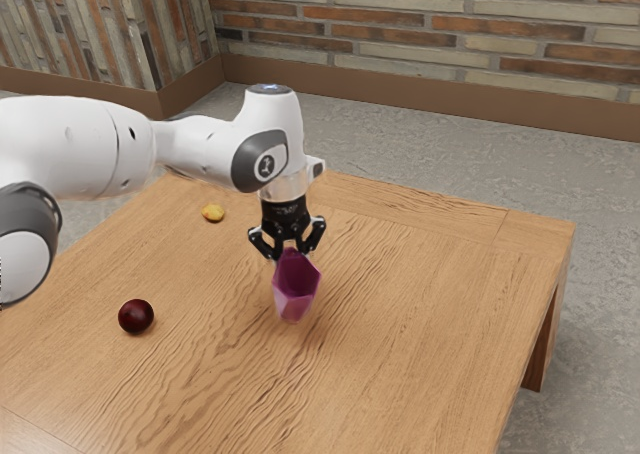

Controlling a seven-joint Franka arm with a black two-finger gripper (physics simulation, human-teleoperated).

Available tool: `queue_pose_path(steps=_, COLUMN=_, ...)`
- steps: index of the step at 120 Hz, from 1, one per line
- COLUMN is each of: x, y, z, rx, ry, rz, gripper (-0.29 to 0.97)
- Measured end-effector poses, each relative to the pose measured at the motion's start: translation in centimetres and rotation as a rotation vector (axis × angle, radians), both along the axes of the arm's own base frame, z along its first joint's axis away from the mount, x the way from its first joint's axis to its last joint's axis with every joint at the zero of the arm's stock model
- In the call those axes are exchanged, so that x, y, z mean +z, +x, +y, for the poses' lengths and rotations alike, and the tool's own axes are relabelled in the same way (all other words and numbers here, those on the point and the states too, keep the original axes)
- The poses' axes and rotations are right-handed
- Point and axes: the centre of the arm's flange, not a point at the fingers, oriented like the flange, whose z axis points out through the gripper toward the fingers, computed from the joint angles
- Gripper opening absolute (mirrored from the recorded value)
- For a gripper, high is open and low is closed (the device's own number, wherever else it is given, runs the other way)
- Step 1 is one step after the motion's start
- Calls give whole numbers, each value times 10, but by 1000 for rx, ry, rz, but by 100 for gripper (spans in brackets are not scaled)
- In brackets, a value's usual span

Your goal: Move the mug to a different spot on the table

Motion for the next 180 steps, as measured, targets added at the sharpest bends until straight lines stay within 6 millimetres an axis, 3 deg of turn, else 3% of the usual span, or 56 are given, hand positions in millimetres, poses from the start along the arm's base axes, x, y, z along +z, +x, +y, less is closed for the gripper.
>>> queue_pose_path(steps=17, x=21, y=15, z=30, rx=82, ry=-52, rz=89, gripper=4)
queue_pose_path(steps=45, x=-14, y=5, z=83, rx=199, ry=-185, rz=357, gripper=7)
queue_pose_path(steps=60, x=-19, y=-5, z=102, rx=225, ry=-245, rz=446, gripper=7)
queue_pose_path(steps=104, x=18, y=1, z=139, rx=227, ry=-299, rz=449, gripper=6)
queue_pose_path(steps=130, x=24, y=12, z=167, rx=249, ry=-302, rz=406, gripper=6)
queue_pose_path(steps=149, x=6, y=31, z=187, rx=268, ry=-287, rz=360, gripper=6)
queue_pose_path(steps=163, x=-22, y=39, z=181, rx=261, ry=-279, rz=366, gripper=7)
queue_pose_path(steps=180, x=-38, y=42, z=179, rx=260, ry=-277, rz=368, gripper=6)
